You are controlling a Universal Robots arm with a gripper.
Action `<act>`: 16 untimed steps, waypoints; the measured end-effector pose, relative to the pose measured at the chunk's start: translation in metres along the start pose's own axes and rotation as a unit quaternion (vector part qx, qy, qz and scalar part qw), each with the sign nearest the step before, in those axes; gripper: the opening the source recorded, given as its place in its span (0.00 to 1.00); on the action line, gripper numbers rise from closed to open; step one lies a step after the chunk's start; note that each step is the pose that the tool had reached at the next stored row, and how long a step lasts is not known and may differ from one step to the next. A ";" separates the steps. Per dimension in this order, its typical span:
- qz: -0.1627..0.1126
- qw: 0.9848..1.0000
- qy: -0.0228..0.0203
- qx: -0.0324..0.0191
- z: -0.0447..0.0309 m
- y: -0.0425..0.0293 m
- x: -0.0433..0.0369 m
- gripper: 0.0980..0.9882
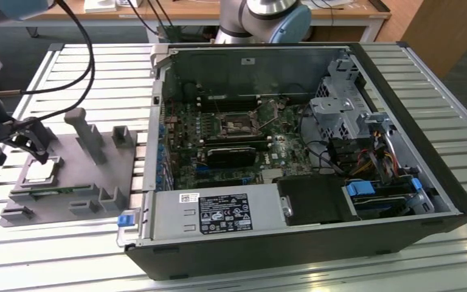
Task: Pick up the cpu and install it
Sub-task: 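Pick up the cpu and move it towards the insertion slot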
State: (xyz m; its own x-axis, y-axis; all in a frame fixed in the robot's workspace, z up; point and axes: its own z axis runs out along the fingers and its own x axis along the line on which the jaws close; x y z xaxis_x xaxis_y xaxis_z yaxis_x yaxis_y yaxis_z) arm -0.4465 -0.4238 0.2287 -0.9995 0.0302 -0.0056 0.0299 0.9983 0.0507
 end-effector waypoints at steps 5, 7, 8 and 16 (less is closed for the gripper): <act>0.000 1.000 0.000 0.000 0.0049 -0.0004 -0.0001 0.76; 0.000 1.000 0.000 0.000 0.0065 -0.0005 0.0000 0.76; 0.000 1.000 0.000 0.000 0.0073 -0.0005 0.0000 0.76; 0.000 1.000 0.000 0.000 0.0121 -0.0008 0.0000 0.76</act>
State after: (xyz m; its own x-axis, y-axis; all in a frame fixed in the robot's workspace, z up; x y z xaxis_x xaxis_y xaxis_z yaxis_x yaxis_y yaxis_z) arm -0.4464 -0.4240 0.2166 -0.9995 0.0300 -0.0056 0.0297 0.9983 0.0507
